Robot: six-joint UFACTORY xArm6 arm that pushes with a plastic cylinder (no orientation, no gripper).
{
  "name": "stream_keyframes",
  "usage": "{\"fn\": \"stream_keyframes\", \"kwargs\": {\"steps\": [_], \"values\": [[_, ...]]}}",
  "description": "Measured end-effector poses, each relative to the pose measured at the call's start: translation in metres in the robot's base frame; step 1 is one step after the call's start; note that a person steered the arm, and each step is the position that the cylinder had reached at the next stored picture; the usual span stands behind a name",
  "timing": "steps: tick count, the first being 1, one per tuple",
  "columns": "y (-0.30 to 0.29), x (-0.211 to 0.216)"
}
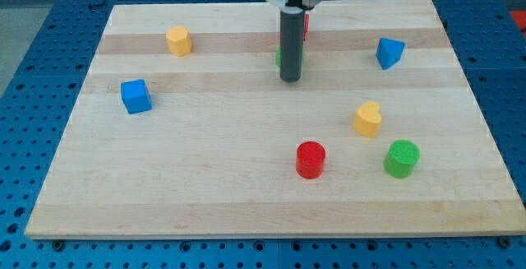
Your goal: Push the green star closer to the red star
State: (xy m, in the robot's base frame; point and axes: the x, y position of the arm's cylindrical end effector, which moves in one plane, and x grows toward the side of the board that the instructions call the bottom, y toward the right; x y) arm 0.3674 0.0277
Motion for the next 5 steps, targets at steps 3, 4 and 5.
{"fn": "stream_keyframes", "kwargs": {"steps": [3, 4, 5], "values": [[-0.039, 0.0], [-0.063, -0.02], [-0.057, -0.031]]}}
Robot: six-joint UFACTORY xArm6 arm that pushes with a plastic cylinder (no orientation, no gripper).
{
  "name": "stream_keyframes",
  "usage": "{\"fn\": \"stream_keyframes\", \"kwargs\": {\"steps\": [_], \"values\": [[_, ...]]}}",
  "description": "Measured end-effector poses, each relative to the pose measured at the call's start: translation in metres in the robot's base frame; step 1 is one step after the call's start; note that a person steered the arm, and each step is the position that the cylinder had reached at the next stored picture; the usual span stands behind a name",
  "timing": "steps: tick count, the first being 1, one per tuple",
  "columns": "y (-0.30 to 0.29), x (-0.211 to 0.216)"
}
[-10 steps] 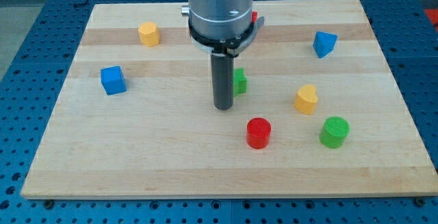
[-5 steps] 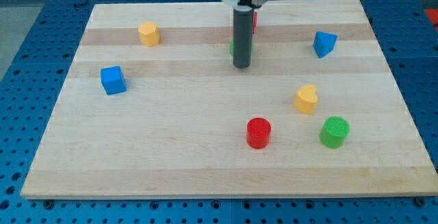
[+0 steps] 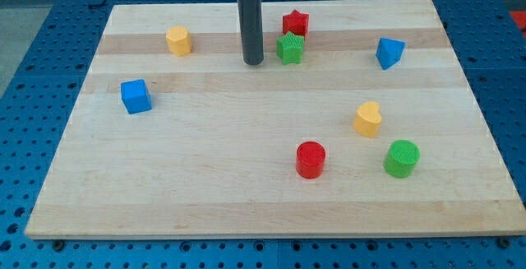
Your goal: Push the green star closer to the red star
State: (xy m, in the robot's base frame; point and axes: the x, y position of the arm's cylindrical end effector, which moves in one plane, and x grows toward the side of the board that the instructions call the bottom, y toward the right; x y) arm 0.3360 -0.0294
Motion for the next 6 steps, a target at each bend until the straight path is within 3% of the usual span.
{"fn": "stream_keyframes", "kwargs": {"steps": [6], "values": [[0.024, -0.014]]}}
